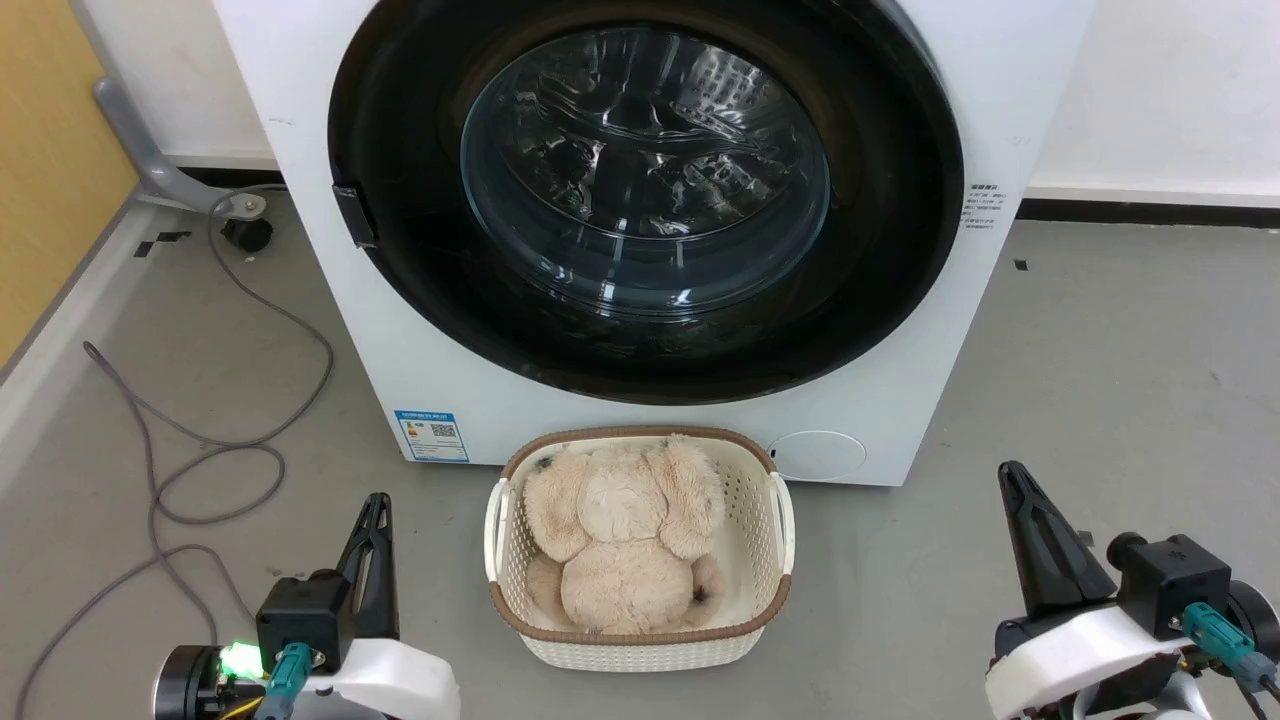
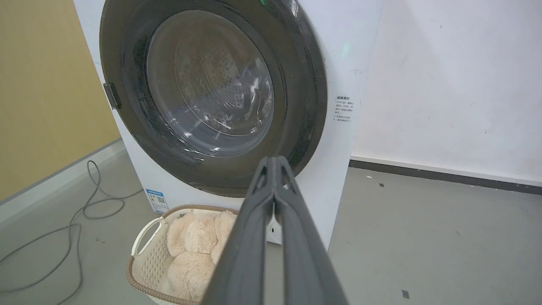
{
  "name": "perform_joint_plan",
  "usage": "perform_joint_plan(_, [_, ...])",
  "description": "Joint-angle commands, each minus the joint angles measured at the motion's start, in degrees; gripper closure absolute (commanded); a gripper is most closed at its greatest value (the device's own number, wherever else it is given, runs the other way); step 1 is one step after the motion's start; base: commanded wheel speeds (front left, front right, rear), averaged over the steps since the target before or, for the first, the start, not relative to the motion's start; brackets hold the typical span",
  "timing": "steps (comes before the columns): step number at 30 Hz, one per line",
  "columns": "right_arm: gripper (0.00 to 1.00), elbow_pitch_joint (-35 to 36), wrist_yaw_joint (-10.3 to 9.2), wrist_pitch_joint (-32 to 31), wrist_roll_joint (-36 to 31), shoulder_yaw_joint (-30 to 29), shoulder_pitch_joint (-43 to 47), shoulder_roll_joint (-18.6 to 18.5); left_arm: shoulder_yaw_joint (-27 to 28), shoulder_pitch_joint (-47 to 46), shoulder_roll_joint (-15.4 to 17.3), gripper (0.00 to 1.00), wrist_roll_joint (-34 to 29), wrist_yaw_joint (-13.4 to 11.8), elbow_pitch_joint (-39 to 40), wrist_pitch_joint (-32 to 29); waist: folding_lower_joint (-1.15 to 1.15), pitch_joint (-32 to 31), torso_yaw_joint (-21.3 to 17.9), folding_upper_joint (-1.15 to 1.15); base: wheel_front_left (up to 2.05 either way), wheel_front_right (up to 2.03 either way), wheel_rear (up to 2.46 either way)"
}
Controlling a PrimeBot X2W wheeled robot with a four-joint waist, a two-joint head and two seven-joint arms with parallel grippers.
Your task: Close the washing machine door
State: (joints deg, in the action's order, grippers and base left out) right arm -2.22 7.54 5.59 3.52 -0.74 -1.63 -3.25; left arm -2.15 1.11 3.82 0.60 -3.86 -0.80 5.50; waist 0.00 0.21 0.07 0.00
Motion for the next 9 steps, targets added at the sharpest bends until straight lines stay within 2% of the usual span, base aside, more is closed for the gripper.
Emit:
perform_joint_plan(1, [1.00, 0.5, -0.04, -0.5, -0.6, 0.1, 1.0, 0.2, 0.3, -0.7, -0.3, 1.00, -0.4, 0.4, 0.3, -0.4, 0.00, 0.0, 0.0, 0.00, 0.00, 0.00, 0.00])
perform_joint_plan(9, [1.00, 0.8, -0.04, -1.5, -1.1, 0.2, 1.2, 0.3, 0.6, -0.8, -0.4, 1.00, -0.4, 1.0, 0.4, -1.4, 0.00, 0.0, 0.0, 0.00, 0.00, 0.00, 0.00])
